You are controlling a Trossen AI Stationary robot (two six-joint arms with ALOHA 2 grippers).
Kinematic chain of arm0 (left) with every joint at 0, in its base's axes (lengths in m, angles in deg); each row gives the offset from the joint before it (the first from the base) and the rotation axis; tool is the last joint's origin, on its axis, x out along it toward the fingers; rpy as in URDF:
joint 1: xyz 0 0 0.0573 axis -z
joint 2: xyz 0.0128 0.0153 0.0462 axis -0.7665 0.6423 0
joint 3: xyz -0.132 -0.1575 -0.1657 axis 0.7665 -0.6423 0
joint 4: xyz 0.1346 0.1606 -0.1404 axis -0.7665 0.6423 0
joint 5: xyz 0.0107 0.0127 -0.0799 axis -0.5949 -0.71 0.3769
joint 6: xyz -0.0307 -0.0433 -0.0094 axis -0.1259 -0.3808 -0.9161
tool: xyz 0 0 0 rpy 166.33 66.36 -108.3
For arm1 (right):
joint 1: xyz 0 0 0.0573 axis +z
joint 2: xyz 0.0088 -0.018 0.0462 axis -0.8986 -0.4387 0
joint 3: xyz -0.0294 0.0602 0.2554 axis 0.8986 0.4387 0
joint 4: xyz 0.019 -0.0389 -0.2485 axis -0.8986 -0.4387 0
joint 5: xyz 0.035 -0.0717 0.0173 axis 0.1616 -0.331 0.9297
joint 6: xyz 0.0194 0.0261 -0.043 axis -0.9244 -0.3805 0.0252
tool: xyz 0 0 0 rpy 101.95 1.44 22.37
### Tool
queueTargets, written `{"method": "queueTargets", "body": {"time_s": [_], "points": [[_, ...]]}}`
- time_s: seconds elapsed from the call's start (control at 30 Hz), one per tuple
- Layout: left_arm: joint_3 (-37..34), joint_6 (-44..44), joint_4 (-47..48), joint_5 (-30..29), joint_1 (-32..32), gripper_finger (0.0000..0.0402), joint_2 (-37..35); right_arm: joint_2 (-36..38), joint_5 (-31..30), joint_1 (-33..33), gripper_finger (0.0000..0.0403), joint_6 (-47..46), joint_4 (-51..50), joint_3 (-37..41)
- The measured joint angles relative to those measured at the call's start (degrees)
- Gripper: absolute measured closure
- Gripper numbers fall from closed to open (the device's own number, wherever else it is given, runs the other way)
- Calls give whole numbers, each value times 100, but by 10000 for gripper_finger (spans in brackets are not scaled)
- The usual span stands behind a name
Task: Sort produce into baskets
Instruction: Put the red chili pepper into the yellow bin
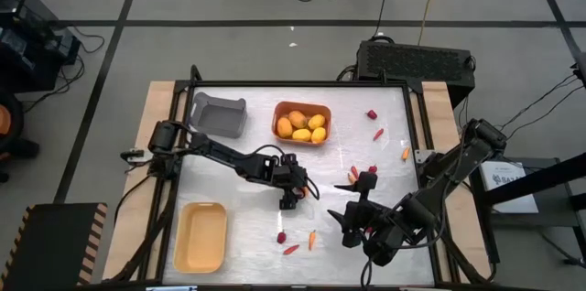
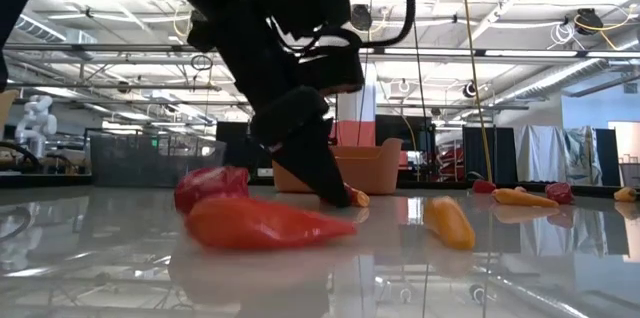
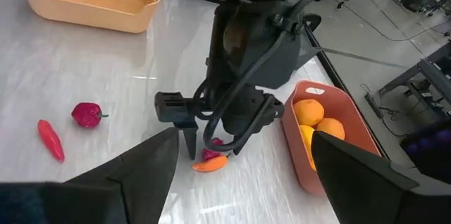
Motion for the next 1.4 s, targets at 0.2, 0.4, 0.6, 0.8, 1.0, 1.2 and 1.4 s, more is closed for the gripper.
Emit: {"method": "queueTargets", "body": {"time_s": [0.2,0.4,0.6,0.8,1.0,1.2,1.4], "points": [[2,-62,-9,-29,66,63,29,0,136,-2,90,-18,57,0],[4,-122,17,-27,103,117,32,0,139,-2,90,12,100,0],[4,-220,41,-5,109,164,25,0,139,-2,90,26,99,0],[32,-220,164,23,109,192,-3,0,139,-2,90,28,97,0],[175,-218,797,19,122,216,-196,0,137,0,90,28,84,0],[227,-345,1037,15,149,239,-636,-4,141,-2,90,28,108,0],[218,-376,1048,-6,244,247,-834,-5,157,0,90,28,178,0]]}}
